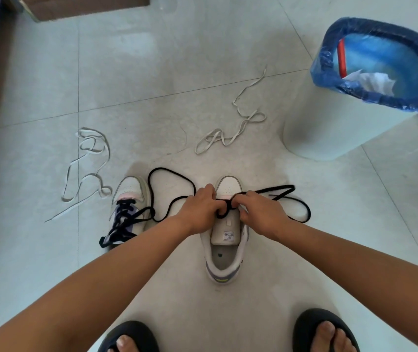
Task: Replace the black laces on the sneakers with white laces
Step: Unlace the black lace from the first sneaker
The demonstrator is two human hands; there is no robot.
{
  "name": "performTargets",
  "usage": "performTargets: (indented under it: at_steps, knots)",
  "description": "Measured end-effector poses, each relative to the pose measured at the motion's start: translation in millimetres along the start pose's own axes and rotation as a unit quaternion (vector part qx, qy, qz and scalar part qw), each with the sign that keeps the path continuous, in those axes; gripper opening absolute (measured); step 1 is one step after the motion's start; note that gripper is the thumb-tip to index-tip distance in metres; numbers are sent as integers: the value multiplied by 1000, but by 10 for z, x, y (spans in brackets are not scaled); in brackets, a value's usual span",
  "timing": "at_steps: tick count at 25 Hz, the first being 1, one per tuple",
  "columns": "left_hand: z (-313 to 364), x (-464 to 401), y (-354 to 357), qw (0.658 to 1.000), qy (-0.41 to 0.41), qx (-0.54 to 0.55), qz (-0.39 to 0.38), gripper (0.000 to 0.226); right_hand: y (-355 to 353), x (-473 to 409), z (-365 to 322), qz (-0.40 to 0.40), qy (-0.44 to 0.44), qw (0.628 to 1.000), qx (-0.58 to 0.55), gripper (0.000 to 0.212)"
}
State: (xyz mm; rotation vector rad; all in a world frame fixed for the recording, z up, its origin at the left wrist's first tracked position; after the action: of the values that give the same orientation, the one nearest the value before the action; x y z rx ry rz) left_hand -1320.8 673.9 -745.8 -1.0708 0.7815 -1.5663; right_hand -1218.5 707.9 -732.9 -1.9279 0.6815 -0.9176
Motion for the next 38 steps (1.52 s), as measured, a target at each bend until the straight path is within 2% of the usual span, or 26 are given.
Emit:
performTargets:
  at_steps: [2, 4, 6, 9, 10, 11, 13, 14, 15, 16, 17, 19, 20, 21, 23, 24, 26, 28, 30, 32, 33, 35, 36, 37, 38]
  knots:
    - [42, 9, -37, 995, -2, 102, 22, 5, 26, -28, -51, 0, -9, 1000, 29, 32]
    - [-45, 79, -192, 966, -53, 240, 75, 12, 21, -52, -86, 8, -11, 998, 54, 36]
    - [-288, 176, -402, 902, -145, 393, 110, 30, -4, -71, -87, 24, -7, 996, 80, 35]
    - [-653, 334, -732, 765, -205, 594, 139, 27, -27, -104, -51, 36, 18, 997, 65, 33]
    - [-783, 393, -767, 741, -224, 620, 131, 25, -25, -120, -52, 34, 20, 998, 52, 31]
    - [-903, 472, -728, 755, -255, 596, 100, 27, -21, -139, -60, 33, 15, 998, 46, 30]
    - [-1081, 738, -436, 836, -343, 427, -40, 26, -15, -171, -78, 37, -5, 997, 61, 27]
    - [-1120, 911, -248, 849, -383, 345, -120, 24, -12, -181, -78, 40, -15, 996, 74, 27]
    - [-1120, 1034, -106, 849, -410, 288, -165, 23, -7, -189, -76, 45, -20, 996, 80, 26]
    - [-1104, 1073, -22, 855, -422, 257, -159, 23, -9, -194, -66, 52, -17, 996, 75, 25]
    - [-1066, 1028, -1, 869, -416, 245, -107, 24, -10, -200, -35, 60, 0, 997, 49, 23]
    - [-807, 853, -126, 905, -351, 237, 37, 29, -18, -202, 67, 70, 68, 993, -65, 14]
    - [-601, 776, -162, 915, -314, 244, 72, 32, -3, -205, 116, 67, 103, 984, -127, 9]
    - [-392, 712, -130, 927, -278, 244, 70, 33, 11, -212, 146, 65, 127, 975, -173, 9]
    - [-25, 597, 81, 957, -219, 191, -3, 37, 36, -222, 174, 63, 161, 957, -233, 17]
    - [77, 557, 186, 967, -206, 147, -41, 37, 48, -221, 174, 57, 177, 949, -255, 23]
    - [106, 513, 278, 965, -227, 102, -87, 31, 119, -245, 164, 26, 193, 940, -279, 32]
    - [52, 517, 300, 946, -272, 140, -105, 21, 171, -255, 83, -10, 162, 958, -234, 29]
    - [44, 531, 289, 937, -283, 170, -111, 14, 165, -278, 52, 6, 105, 977, -187, 14]
    - [-26, 463, 152, 945, -274, 166, -69, 30, 63, -248, -53, 43, 19, 994, -95, 21]
    - [-113, 378, 39, 947, -276, 160, -23, 37, -22, -235, -147, 92, -49, 995, -10, 26]
    - [-302, 152, -192, 945, -278, 157, 65, 32, -182, -164, -363, 207, -170, 955, 125, 23]
    - [-364, 23, -243, 949, -269, 146, 72, 29, -198, -142, -419, 227, -194, 942, 155, 21]
    - [-380, -101, -223, 959, -250, 127, 48, 30, -169, -162, -424, 200, -186, 954, 127, 16]
    - [-362, -207, -160, 968, -227, 107, 14, 31, -186, -195, -399, 181, -151, 971, 49, 10]
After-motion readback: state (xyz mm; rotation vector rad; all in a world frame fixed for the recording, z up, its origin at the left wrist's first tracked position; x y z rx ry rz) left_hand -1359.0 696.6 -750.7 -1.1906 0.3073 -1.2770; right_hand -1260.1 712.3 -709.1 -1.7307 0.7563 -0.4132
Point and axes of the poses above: each hand's wrist, its own x-axis away from the middle knuckle, its own y-axis out of the palm, z = x × y, the point moved 9 cm from there along -x, towards the middle knuckle, and after that the axes turned 8 degrees about z, right-handed, at the moved point
